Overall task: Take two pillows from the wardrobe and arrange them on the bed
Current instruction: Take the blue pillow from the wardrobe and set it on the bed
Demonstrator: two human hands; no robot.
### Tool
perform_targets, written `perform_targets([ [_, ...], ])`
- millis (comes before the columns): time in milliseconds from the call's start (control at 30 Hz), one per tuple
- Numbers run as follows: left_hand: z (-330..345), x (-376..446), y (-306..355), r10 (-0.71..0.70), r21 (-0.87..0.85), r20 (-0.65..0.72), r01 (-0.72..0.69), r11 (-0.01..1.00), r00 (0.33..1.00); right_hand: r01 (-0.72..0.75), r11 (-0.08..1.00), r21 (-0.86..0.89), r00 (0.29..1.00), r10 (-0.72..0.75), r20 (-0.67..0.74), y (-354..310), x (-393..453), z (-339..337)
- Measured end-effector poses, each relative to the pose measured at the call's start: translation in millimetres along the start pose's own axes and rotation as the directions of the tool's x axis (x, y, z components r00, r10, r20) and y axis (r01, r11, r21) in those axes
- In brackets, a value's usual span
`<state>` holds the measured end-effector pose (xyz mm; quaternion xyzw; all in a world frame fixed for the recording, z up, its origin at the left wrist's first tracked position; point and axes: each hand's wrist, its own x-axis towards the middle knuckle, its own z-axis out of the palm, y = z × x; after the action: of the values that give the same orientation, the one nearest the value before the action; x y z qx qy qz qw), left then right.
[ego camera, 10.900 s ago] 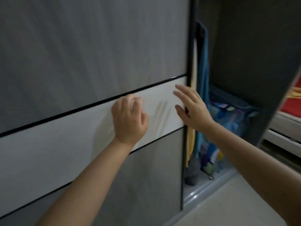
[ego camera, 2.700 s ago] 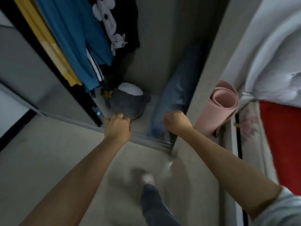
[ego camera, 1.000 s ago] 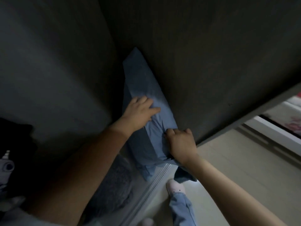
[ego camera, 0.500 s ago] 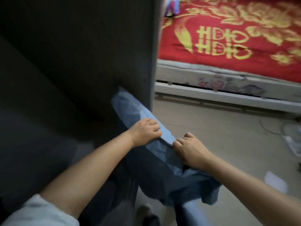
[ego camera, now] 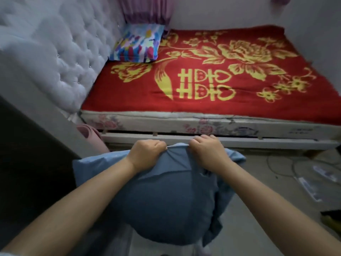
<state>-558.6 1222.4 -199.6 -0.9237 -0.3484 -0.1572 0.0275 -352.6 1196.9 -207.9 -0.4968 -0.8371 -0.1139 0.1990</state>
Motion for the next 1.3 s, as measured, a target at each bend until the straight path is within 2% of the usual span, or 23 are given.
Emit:
perform_targets([
  [100, -6, 44, -27, -0.228, -0.01, -0.072, 0.228, 0.974, 0.971, -0.014, 0.999, 0.043, 0.993, 0.019, -0.117, 33, 69, 2],
  [200, -11, 88, -73, -0.523, -0.079, -0.114, 0.517, 0.852, 0.845, -0.008, 1.0, 0.023, 0.989, 0.011, -0.15, 60, 148, 11],
  [300, -23, 139, -140, -0.577, -0.098, -0.251, 0.573, 0.814, 0.777, 0.042, 0.999, 0.004, 0.973, -0.04, -0.229, 88, 240, 22],
  [433, -64, 237, -251, -0.564, -0.046, -0.421, 0.604, 0.796, 0.711, 0.015, 0.995, -0.102, 0.928, -0.052, -0.369, 130, 386, 21],
  [567, -141, 334, -353, -0.468, -0.004, -0.595, 0.581, 0.814, 0.653, -0.028, 0.999, -0.047, 0.82, -0.004, -0.572, 164, 533, -2],
  [633, -179, 372, -387, -0.326, 0.079, -0.716, 0.535, 0.841, 0.617, -0.028, 0.999, 0.031, 0.772, 0.041, -0.634, 182, 594, -12],
  [700, -206, 406, -418, -0.127, 0.246, -0.782, 0.489, 0.837, 0.61, -0.036, 0.994, 0.1, 0.717, 0.096, -0.691, 198, 645, -18],
  [767, -224, 432, -448, 0.006, 0.376, -0.788, 0.472, 0.797, 0.616, -0.022, 0.991, 0.131, 0.655, 0.113, -0.747, 212, 682, -15],
  [833, -227, 447, -478, 0.081, 0.461, -0.763, 0.451, 0.764, 0.642, 0.064, 0.987, 0.151, 0.625, 0.078, -0.777, 222, 710, -4],
  [867, -222, 450, -493, 0.088, 0.493, -0.727, 0.428, 0.758, 0.681, 0.123, 0.978, 0.17, 0.654, 0.049, -0.755, 230, 720, 5],
  [900, -214, 451, -507, 0.054, 0.514, -0.652, 0.389, 0.764, 0.756, 0.155, 0.966, 0.207, 0.723, 0.031, -0.69, 238, 728, 18],
  [933, -203, 446, -519, -0.059, 0.503, -0.533, 0.372, 0.78, 0.844, 0.17, 0.955, 0.245, 0.816, 0.003, -0.578, 245, 732, 33],
  [967, -187, 438, -528, -0.232, 0.484, -0.362, 0.395, 0.781, 0.903, 0.17, 0.946, 0.276, 0.903, -0.037, -0.429, 248, 734, 51],
  [1000, -171, 430, -540, -0.375, 0.439, -0.227, 0.438, 0.784, 0.899, 0.151, 0.939, 0.308, 0.961, -0.065, -0.27, 251, 736, 71],
  [1033, -156, 423, -551, -0.468, 0.412, -0.161, 0.49, 0.768, 0.869, 0.117, 0.935, 0.335, 0.989, -0.078, -0.128, 253, 738, 91],
  [1100, -128, 415, -569, -0.583, 0.42, -0.119, 0.573, 0.704, 0.804, 0.073, 0.931, 0.357, 0.993, -0.102, 0.061, 253, 746, 130],
  [1300, -63, 402, -604, -0.723, 0.398, 0.009, 0.661, 0.636, 0.691, -0.014, 0.904, 0.426, 0.936, -0.139, 0.325, 246, 758, 210],
])
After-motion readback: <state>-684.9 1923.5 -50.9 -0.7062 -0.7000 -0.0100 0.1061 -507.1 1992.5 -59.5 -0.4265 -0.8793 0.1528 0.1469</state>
